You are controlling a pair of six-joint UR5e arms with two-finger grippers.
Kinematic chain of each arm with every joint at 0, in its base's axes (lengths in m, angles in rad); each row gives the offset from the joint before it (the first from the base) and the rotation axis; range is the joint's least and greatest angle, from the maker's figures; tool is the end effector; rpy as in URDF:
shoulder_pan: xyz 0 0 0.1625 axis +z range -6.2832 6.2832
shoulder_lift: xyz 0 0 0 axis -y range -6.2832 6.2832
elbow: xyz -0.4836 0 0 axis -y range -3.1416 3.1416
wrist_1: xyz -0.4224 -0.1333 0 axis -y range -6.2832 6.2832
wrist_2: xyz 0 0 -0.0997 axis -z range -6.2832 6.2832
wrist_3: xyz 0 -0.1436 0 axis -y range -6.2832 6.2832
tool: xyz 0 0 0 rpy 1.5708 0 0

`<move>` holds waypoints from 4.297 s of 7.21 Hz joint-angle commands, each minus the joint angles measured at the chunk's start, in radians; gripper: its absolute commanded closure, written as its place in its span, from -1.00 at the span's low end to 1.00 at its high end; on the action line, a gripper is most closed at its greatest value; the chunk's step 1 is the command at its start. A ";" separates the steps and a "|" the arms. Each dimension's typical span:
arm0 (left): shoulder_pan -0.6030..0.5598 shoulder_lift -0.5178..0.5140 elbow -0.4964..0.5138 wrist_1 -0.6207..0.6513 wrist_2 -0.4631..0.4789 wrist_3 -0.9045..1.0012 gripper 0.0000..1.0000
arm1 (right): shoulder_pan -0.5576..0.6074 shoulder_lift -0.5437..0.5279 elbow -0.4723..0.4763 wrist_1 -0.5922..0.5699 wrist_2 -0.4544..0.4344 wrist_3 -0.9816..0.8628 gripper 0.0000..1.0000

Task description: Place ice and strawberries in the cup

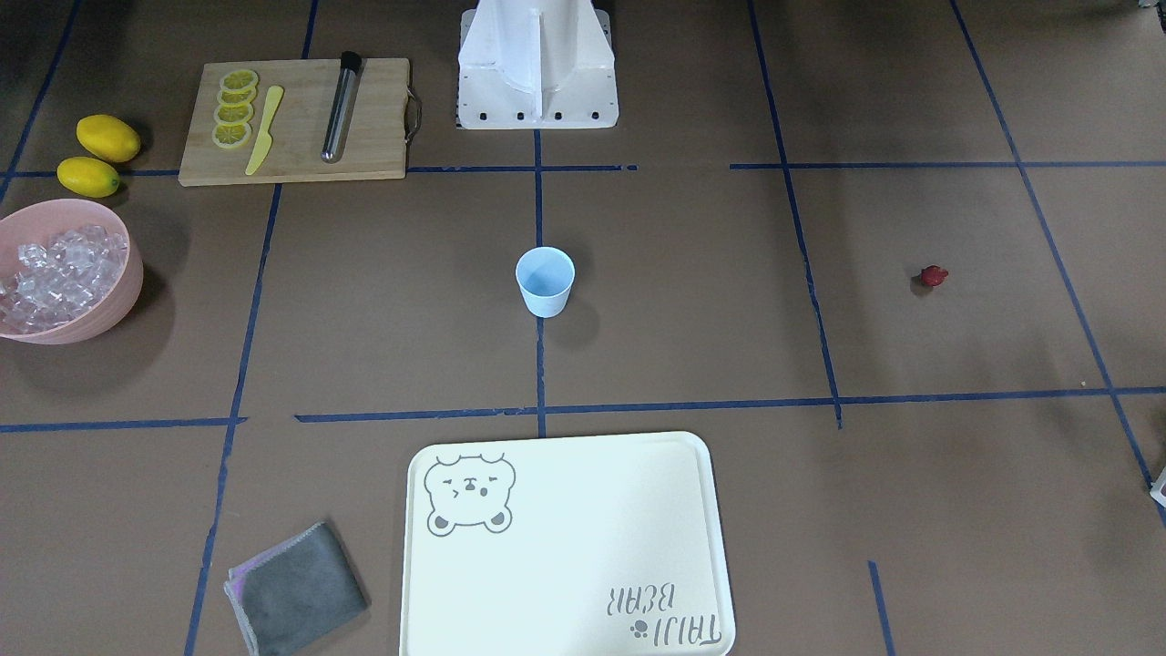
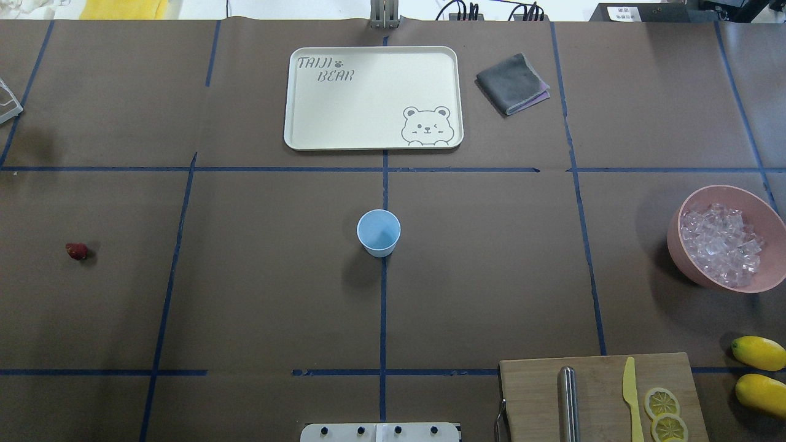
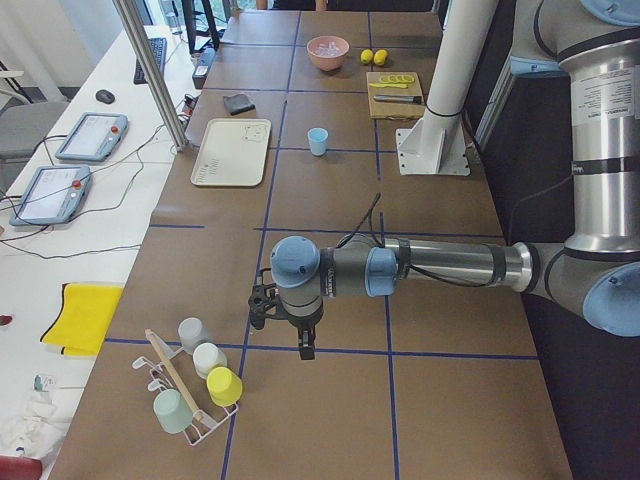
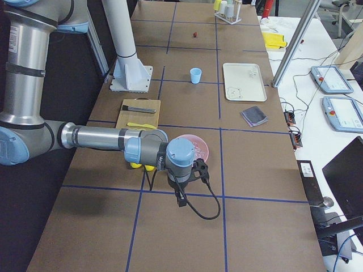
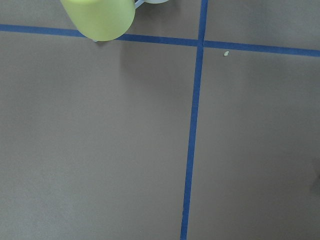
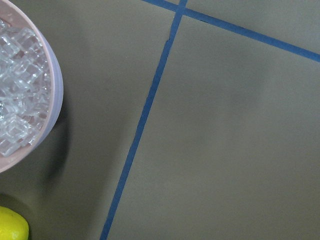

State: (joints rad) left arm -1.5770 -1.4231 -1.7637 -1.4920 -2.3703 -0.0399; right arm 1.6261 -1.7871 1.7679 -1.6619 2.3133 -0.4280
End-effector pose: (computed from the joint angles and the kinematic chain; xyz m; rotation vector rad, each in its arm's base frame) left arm -0.0331 -0.4469 0.7251 -0.0452 0.7989 -0.0570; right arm 0.0586 -0.4034 0.7591 0.0757 -0.7486 -0.3141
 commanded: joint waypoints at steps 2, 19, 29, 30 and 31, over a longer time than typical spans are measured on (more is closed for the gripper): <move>0.018 0.001 -0.013 -0.021 0.003 0.081 -1.00 | 0.001 0.002 -0.013 0.013 0.005 0.000 -1.00; 0.068 0.095 -0.031 -0.159 -0.101 0.074 -1.00 | -0.399 -0.018 0.110 0.376 0.067 0.800 -0.96; 0.068 0.093 -0.039 -0.156 -0.101 0.074 -1.00 | -0.529 -0.032 0.079 0.435 -0.032 0.873 -0.54; 0.068 0.093 -0.040 -0.156 -0.101 0.074 -1.00 | -0.531 -0.032 0.078 0.435 -0.037 0.873 -0.54; 0.068 0.093 -0.042 -0.156 -0.101 0.074 -1.00 | -0.535 -0.032 0.078 0.435 -0.038 0.873 -0.54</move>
State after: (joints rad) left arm -1.5094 -1.3300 -1.8030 -1.6477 -2.4713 0.0337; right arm 1.0953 -1.8193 1.8466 -1.2272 2.2790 0.4448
